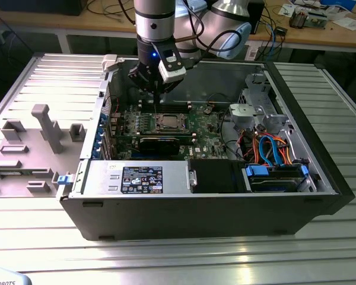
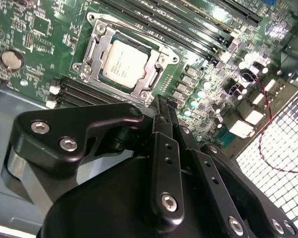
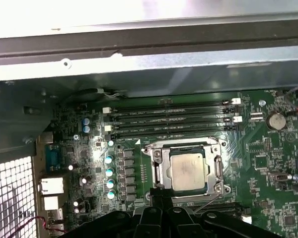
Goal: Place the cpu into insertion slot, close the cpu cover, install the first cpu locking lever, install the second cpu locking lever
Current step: 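Install the first cpu locking lever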
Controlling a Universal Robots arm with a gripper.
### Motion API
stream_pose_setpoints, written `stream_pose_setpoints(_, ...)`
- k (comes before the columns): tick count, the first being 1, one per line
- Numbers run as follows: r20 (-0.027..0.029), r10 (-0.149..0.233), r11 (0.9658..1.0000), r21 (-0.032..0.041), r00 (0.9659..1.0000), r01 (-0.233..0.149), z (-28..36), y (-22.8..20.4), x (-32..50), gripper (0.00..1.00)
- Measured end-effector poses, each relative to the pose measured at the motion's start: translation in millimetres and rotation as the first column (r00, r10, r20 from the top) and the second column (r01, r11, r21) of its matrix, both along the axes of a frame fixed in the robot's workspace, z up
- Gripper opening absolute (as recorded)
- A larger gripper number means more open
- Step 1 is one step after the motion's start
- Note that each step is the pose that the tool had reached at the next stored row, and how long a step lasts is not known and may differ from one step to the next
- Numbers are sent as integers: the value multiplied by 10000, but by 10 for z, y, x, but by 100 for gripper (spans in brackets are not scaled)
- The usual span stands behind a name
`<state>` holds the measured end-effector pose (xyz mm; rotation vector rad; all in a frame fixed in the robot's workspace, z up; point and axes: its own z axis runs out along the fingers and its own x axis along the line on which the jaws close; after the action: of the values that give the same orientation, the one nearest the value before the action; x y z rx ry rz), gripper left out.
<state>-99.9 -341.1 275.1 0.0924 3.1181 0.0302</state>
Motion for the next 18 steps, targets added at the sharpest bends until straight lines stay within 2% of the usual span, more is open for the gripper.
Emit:
stream_pose_setpoints(11,0,8,10000,0,10000,-8,0,0,0,11)
stream_pose_setpoints(14,0,114,9999,0,9999,-114,0,0,0,11)
stream_pose_setpoints(15,1,294,9996,1,9996,-294,0,0,0,11)
stream_pose_setpoints(16,0,645,9979,0,9979,-645,0,0,0,11)
stream_pose_setpoints(18,1,1067,9943,1,9943,-1067,-1,0,0,11)
